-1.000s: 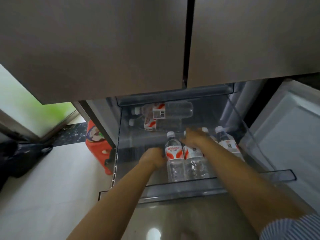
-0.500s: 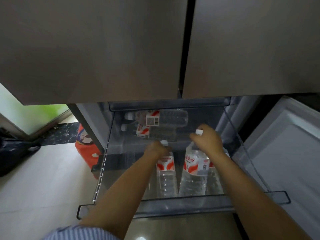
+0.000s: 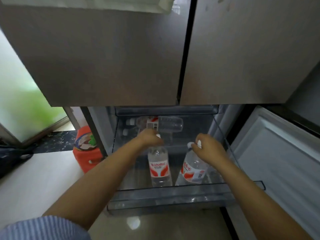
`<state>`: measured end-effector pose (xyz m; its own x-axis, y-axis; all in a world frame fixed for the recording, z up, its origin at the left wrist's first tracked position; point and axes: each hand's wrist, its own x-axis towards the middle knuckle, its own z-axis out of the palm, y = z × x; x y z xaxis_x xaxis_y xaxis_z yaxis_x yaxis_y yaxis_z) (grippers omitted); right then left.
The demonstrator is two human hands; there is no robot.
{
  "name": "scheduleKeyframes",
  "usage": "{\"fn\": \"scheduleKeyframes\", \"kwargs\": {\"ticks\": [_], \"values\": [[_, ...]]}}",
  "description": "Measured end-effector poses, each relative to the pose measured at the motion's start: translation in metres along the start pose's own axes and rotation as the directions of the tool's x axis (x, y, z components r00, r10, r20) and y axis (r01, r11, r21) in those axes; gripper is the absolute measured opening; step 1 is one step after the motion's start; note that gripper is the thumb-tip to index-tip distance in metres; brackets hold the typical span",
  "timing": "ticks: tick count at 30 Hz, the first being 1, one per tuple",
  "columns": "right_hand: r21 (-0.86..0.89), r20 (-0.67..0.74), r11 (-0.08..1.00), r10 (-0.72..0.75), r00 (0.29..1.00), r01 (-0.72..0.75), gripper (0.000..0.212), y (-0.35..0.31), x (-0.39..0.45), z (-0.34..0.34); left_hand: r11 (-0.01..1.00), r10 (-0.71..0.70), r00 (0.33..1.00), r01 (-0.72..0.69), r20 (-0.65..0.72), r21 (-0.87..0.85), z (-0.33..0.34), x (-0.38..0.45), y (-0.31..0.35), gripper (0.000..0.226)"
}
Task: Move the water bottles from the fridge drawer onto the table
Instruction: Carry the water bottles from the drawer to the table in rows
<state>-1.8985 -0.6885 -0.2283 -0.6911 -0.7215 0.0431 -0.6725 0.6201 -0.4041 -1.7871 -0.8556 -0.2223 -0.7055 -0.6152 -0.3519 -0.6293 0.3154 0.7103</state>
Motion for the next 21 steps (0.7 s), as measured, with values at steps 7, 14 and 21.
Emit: {"fn": "scheduleKeyframes", "kwargs": {"ticks": [7,14,21], "values": [[-0.160,0.168,0.959,-0.206,0.964,0.233,0.022,-0.038,-0.031,-0.028,0.883,0.262,0.965,-0.232,-0.020,0.409,-0.014,-0.093,0.026,0.028],[-0.189,0.006,0.830,-0.533,0.846,0.524,0.022,-0.099,-0.048,-0.102,0.871,0.392,0.815,-0.179,-0.426,0.458,-0.059,-0.174,0.053,0.029],[0.042,-0.126,0.718,-0.686,0.716,0.695,0.021,-0.171,-0.113,-0.139,0.913,0.282,0.623,0.058,-0.730,0.403,-0.060,-0.303,0.039,0.023]]}}
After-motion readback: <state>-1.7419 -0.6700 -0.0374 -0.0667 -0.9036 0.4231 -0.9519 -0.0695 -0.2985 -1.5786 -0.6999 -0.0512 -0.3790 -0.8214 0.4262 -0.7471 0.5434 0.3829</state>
